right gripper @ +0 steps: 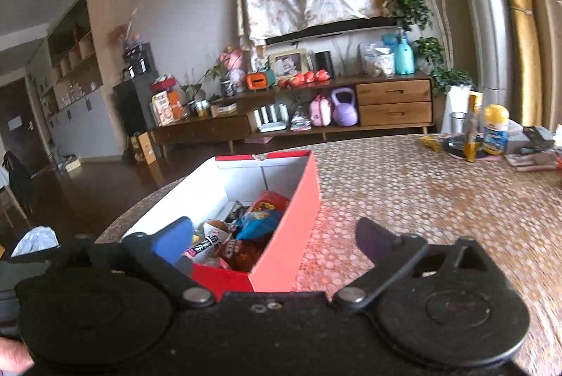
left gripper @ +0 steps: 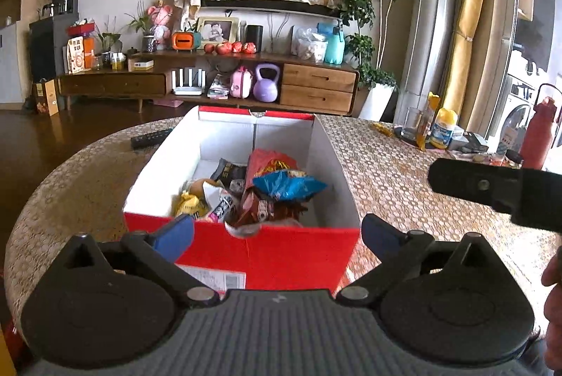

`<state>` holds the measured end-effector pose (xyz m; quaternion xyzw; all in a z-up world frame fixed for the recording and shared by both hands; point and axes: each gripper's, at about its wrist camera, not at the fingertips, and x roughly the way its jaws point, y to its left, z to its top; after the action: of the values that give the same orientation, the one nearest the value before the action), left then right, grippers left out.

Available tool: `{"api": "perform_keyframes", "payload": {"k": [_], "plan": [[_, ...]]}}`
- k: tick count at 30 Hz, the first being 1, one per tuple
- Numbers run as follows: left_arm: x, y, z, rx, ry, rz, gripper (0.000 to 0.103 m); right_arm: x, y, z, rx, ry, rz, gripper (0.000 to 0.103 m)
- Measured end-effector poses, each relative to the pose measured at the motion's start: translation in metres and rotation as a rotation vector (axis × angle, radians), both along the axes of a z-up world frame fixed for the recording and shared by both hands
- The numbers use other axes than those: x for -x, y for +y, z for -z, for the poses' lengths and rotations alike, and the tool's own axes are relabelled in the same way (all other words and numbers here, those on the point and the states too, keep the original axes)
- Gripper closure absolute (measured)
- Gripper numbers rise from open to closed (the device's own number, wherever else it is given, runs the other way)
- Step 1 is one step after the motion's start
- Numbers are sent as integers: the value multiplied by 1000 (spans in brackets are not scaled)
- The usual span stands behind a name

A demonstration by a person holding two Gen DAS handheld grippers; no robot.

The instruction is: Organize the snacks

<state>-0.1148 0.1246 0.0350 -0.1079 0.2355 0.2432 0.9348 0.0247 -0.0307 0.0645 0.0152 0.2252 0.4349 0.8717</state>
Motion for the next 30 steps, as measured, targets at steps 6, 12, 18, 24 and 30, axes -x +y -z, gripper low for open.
{"api": "perform_keyframes", "payload": {"k": [6,12,18,24,30], "plan": [[8,-14,1,-7,35,-34,1,5,-22,6,-17,24,36,0],[11,-21,3,-28,49,-50,1,12,-36,12,-40,27,41,0],[15,-25,0,-44,48,-55,1,17,-43,14,-47,20,41,1],[15,-26,-2,-50,49,-66,0,19,-46,15,-49,23,47,0],[15,-27,-2,-55,48,-74,0,20,-46,15,-48,24,50,0]]}}
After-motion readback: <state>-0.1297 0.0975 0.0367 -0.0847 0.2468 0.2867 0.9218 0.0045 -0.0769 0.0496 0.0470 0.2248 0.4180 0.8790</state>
